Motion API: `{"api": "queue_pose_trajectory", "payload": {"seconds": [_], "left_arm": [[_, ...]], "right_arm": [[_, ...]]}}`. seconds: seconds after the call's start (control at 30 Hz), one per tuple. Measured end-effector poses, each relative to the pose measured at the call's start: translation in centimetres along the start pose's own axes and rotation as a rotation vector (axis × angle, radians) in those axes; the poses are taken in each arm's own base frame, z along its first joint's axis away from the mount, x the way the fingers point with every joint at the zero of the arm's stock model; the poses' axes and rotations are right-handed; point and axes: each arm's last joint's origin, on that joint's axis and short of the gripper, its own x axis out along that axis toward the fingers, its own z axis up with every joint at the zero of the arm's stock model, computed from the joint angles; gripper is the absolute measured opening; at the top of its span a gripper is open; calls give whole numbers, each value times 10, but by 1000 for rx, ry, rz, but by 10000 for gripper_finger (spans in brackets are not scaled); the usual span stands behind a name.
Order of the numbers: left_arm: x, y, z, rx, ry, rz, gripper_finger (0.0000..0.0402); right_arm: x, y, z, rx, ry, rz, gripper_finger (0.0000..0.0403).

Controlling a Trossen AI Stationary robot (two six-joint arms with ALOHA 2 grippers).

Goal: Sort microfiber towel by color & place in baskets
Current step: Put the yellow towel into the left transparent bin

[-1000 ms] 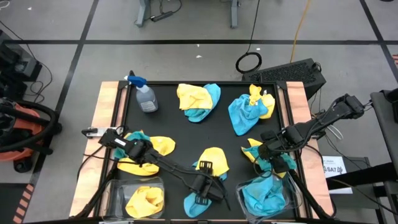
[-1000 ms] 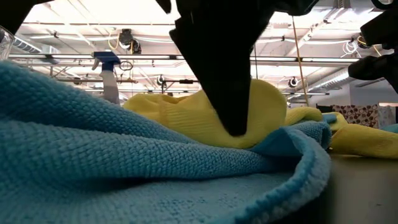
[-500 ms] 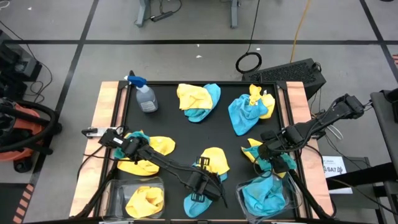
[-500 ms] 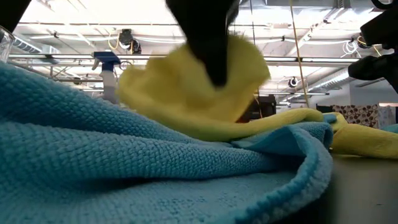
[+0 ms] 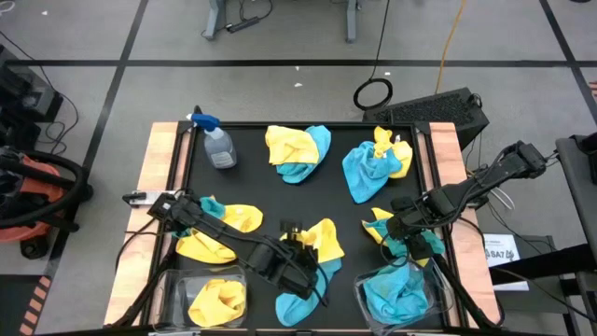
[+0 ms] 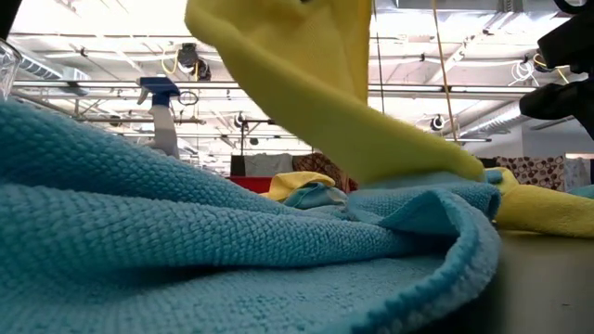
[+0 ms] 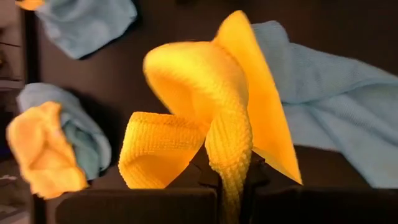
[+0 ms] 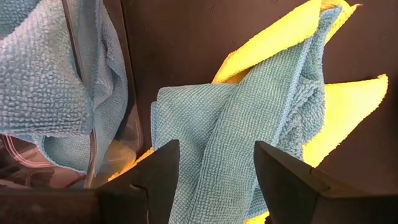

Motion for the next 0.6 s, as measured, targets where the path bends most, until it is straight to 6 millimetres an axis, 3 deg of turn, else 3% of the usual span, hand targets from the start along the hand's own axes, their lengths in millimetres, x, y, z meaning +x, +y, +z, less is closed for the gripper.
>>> {"api": "queue_pose_trajectory", "payload": {"seconds": [0.33,0.6], "left_arm": [[-63,19,-23,20,-81,53,10],[-124,33,-49,12,-225,5,10]], "right_arm": [[0,0,0,0,0,0,199],[0,0,0,0,-1,-1,199]]}}
